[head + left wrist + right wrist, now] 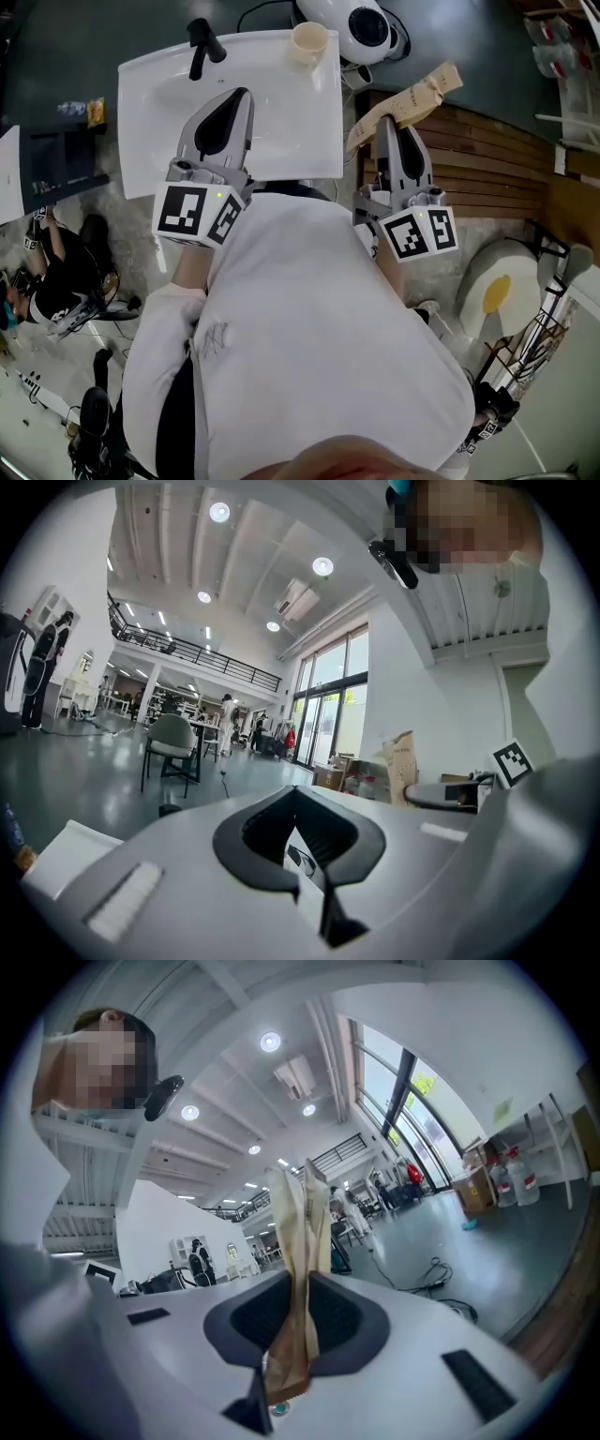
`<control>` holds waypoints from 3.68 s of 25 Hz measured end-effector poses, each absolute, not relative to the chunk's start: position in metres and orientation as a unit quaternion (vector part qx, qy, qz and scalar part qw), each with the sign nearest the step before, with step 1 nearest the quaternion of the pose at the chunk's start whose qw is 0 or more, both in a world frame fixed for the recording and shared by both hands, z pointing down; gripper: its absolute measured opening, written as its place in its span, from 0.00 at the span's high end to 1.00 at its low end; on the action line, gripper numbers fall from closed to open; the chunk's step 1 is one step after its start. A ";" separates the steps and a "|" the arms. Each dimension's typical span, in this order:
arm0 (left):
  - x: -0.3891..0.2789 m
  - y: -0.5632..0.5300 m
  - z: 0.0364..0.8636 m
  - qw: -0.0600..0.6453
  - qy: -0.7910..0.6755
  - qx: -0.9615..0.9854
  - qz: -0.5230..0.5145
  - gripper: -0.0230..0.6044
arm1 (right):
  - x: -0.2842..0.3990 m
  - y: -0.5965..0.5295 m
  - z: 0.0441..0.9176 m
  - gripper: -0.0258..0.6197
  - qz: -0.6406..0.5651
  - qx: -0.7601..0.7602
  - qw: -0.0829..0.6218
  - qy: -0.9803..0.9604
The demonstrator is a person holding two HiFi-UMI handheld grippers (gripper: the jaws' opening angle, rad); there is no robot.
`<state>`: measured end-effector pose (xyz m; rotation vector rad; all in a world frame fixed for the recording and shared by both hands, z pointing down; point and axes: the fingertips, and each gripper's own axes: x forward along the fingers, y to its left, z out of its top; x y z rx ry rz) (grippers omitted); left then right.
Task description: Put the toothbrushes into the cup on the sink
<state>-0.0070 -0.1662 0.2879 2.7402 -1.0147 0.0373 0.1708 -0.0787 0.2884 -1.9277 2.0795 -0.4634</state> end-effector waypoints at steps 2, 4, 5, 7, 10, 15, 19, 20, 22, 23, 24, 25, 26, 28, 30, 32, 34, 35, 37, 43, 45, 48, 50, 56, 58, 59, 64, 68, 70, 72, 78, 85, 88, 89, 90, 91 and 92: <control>-0.008 -0.170 0.291 0.111 -0.336 0.935 0.015 0.97 | 0.169 -0.080 0.291 0.88 -0.160 -0.671 0.135 0.711; -0.008 -0.171 0.293 0.113 -0.329 0.937 0.018 0.97 | 0.167 -0.080 0.292 0.88 -0.160 -0.676 0.137 0.706; -0.008 -0.172 0.293 0.114 -0.326 0.938 0.019 0.97 | 0.166 -0.080 0.292 0.88 -0.160 -0.679 0.138 0.704; -0.008 -0.173 0.291 0.114 -0.321 0.940 0.018 0.97 | 0.165 -0.080 0.291 0.88 -0.159 -0.682 0.137 0.701; -0.012 -0.174 0.293 0.118 -0.320 0.940 0.017 0.97 | 0.163 -0.081 0.291 0.88 -0.158 -0.684 0.136 0.699; -0.022 -0.177 0.295 0.124 -0.332 0.935 0.012 0.97 | 0.159 -0.087 0.288 0.88 -0.153 -0.679 0.132 0.705; -0.024 -0.174 0.292 0.123 -0.340 0.932 0.007 0.97 | 0.158 -0.088 0.286 0.88 -0.152 -0.671 0.129 0.714; -0.026 -0.175 0.292 0.124 -0.342 0.931 0.007 0.97 | 0.157 -0.091 0.286 0.88 -0.152 -0.670 0.130 0.715; -0.031 -0.180 0.292 0.124 -0.347 0.930 0.005 0.97 | 0.156 -0.096 0.286 0.88 -0.150 -0.669 0.132 0.716; -0.034 -0.182 0.292 0.122 -0.350 0.929 0.004 0.97 | 0.155 -0.099 0.286 0.88 -0.148 -0.668 0.134 0.717; -0.036 -0.183 0.292 0.120 -0.353 0.928 0.004 0.97 | 0.154 -0.101 0.286 0.88 -0.146 -0.666 0.136 0.719; -0.038 -0.184 0.292 0.119 -0.356 0.927 0.003 0.97 | 0.153 -0.103 0.285 0.88 -0.142 -0.663 0.139 0.722; -0.039 -0.185 0.292 0.118 -0.357 0.927 0.003 0.97 | 0.152 -0.104 0.284 0.88 -0.138 -0.659 0.142 0.726; -0.039 -0.186 0.292 0.116 -0.361 0.925 0.004 0.97 | 0.153 -0.107 0.281 0.88 -0.128 -0.654 0.150 0.730; -0.040 -0.186 0.291 0.115 -0.365 0.924 0.005 0.97 | 0.157 -0.110 0.279 0.88 -0.122 -0.654 0.157 0.730; -0.041 -0.185 0.290 0.113 -0.370 0.922 0.005 0.97 | 0.161 -0.112 0.278 0.88 -0.116 -0.655 0.160 0.730; -0.043 -0.185 0.290 0.111 -0.376 0.920 0.005 0.97 | 0.163 -0.115 0.276 0.88 -0.105 -0.652 0.158 0.734; -0.044 -0.186 0.290 0.111 -0.380 0.919 0.005 0.97 | 0.165 -0.117 0.275 0.88 -0.098 -0.652 0.157 0.735; -0.047 -0.189 0.290 0.111 -0.386 0.916 0.006 0.97 | 0.169 -0.124 0.273 0.88 -0.088 -0.653 0.156 0.736; -0.053 -0.195 0.293 0.119 -0.396 0.910 0.007 0.97 | 0.175 -0.154 0.267 0.88 -0.058 -0.651 0.160 0.740; -0.054 -0.197 0.294 0.120 -0.398 0.909 0.008 0.97 | 0.176 -0.165 0.264 0.88 -0.048 -0.649 0.156 0.743; -0.054 -0.200 0.295 0.123 -0.401 0.908 0.009 0.97 | 0.177 -0.178 0.266 0.88 -0.036 -0.648 0.143 0.748; -0.055 -0.203 0.298 0.126 -0.402 0.907 0.010 0.97 | 0.178 -0.186 0.269 0.88 -0.036 -0.645 0.144 0.749; -0.055 -0.210 0.300 0.130 -0.403 0.906 0.013 0.97 | 0.181 -0.204 0.272 0.88 -0.034 -0.636 0.158 0.754; -0.054 -0.212 0.300 0.131 -0.404 0.905 0.014 0.97 | 0.182 -0.209 0.272 0.88 -0.033 -0.634 0.162 0.755; -0.054 -0.213 0.300 0.131 -0.403 0.905 0.015 0.97 | 0.182 -0.212 0.272 0.88 -0.032 -0.634 0.164 0.755; -0.051 -0.222 0.304 0.134 -0.401 0.906 0.018 0.97 | 0.182 -0.228 0.273 0.88 -0.033 -0.628 0.169 0.759; -0.051 -0.228 0.306 0.138 -0.403 0.904 0.021 0.97 | 0.182 -0.241 0.277 0.88 -0.036 -0.624 0.167 0.763; -0.052 -0.230 0.307 0.141 -0.406 0.903 0.023 0.97 | 0.183 -0.248 0.281 0.88 -0.038 -0.622 0.165 0.765; -0.054 -0.233 0.309 0.143 -0.410 0.900 0.025 0.97 | 0.183 -0.256 0.287 0.88 -0.042 -0.620 0.160 0.767; -0.063 -0.240 0.318 0.150 -0.426 0.892 0.034 0.97 | 0.179 -0.278 0.310 0.88 -0.059 -0.610 0.152 0.775; -0.075 -0.248 0.326 0.156 -0.441 0.883 0.042 0.97 | 0.172 -0.300 0.345 0.88 -0.079 -0.602 0.134 0.783; -0.075 -0.250 0.329 0.159 -0.443 0.881 0.047 0.97 | 0.173 -0.306 0.358 0.88 -0.088 -0.604 0.129 0.782; -0.074 -0.250 0.329 0.160 -0.442 0.881 0.048 0.97 | 0.173 -0.307 0.362 0.88 -0.088 -0.604 0.127 0.782; -0.074 -0.251 0.330 0.160 -0.442 0.882 0.049 0.97 | 0.173 -0.309 0.366 0.88 -0.088 -0.605 0.123 0.782; -0.073 -0.251 0.330 0.160 -0.441 0.882 0.049 0.97 | 0.173 -0.311 0.370 0.88 -0.089 -0.605 0.118 0.782; -0.072 -0.251 0.331 0.160 -0.440 0.883 0.049 0.97 | 0.173 -0.312 0.374 0.88 -0.091 -0.605 0.115 0.782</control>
